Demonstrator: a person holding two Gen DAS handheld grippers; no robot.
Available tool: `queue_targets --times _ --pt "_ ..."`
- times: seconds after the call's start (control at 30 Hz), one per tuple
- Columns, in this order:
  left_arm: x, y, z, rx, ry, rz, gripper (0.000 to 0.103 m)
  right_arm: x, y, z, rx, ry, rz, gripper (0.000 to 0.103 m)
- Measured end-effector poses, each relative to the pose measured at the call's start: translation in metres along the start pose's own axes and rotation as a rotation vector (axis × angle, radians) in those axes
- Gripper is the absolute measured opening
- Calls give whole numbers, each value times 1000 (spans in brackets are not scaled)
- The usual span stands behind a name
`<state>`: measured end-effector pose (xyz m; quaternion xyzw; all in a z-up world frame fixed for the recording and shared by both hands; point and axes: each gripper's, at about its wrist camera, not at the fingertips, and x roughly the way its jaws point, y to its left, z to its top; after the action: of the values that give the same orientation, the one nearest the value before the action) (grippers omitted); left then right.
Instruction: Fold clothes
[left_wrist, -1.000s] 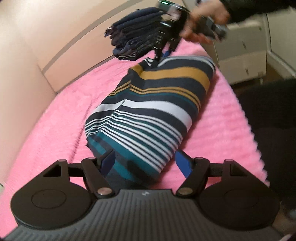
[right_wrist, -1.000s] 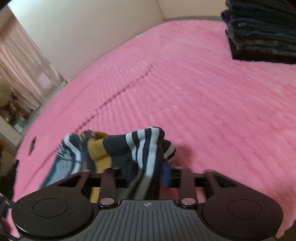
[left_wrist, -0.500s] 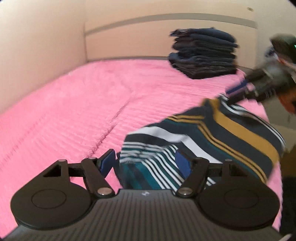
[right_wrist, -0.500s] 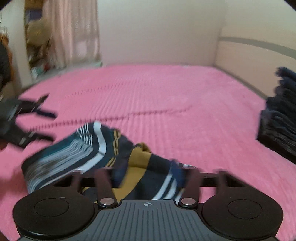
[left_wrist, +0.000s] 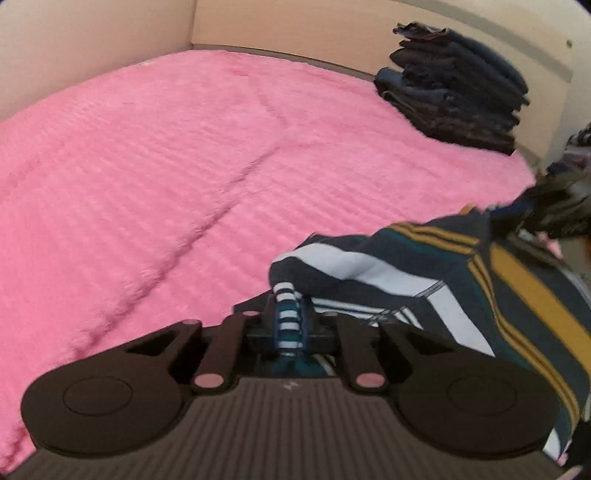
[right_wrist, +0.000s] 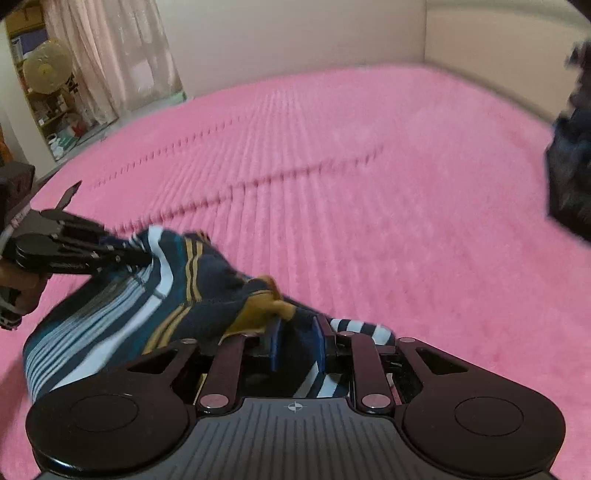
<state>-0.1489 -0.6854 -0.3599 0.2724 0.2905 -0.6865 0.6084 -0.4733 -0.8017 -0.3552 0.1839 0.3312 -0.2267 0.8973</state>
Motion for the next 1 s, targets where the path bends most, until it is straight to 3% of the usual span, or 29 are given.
queue_targets --times 0.1,0.27,0.43,0.6,0.7,0.8,0.9,0.93,1.0 --pt "-4 0 -7 -16 3 32 6 -17 19 2 -49 -76 7 20" --pt "5 7 -4 -78 11 21 10 31 34 6 -178 38 -16 20" --pt "-9 8 2 -86 27 41 19 41 -10 13 61 62 86 20" --pt "-52 -11 -4 -23 -17 64 20 -17 3 7 61 -19 62 20" --pt "-72 -31 -14 -12 -42 -6 23 -41 24 -12 60 -32 117 20" --pt "-68 -55 -32 8 -18 -56 25 -42 42 -42 30 26 145 20" --pt "-49 -66 -50 26 35 -32 28 -37 22 -65 190 29 194 20" --pt "-50 -65 -52 23 20 -28 30 -42 14 -67 262 21 202 20" --pt "-58 -62 -51 -6 22 -8 30 -66 17 -66 261 -22 165 20"
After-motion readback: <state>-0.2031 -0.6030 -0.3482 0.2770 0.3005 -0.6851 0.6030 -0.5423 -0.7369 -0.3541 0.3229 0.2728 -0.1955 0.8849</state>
